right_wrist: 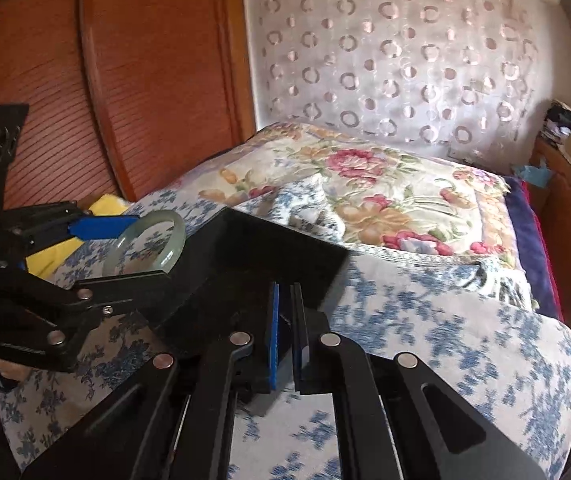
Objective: Organize jewelry
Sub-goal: 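Lower the jade bangle into the black box while the right tool drops the metal bangle in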
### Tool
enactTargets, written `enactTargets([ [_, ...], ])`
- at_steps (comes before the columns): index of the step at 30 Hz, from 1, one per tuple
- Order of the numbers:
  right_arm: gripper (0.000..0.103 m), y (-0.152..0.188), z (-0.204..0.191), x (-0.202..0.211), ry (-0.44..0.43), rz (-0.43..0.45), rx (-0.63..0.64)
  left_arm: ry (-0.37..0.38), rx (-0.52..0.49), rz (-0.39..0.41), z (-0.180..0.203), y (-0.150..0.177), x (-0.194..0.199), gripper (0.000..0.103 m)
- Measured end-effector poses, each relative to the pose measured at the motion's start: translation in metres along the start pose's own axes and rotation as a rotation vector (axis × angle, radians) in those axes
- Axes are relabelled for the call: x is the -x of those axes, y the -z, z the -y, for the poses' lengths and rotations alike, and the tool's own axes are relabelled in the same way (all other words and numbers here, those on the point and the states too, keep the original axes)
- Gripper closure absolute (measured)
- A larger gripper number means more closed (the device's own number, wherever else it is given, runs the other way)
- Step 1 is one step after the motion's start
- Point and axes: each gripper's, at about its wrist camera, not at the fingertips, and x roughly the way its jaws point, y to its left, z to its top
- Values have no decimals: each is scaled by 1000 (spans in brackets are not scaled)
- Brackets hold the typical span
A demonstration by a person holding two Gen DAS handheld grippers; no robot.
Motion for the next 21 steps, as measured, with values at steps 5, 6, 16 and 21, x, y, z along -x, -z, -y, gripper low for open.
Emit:
enactTargets([
  [5,96,5,18,14,48,22,-34,1,-35,-20,10,-8,-16,34],
  [6,96,7,22,16,56,25,-42,1,-38,-23,11,-9,-18,34],
  [16,96,22,37,28,63,31,-85,-19,-88,-56,27,-6,-35,34],
  [21,96,24,35,29,60,29,-85,-28,-94,-64,29,-4,-37,32],
])
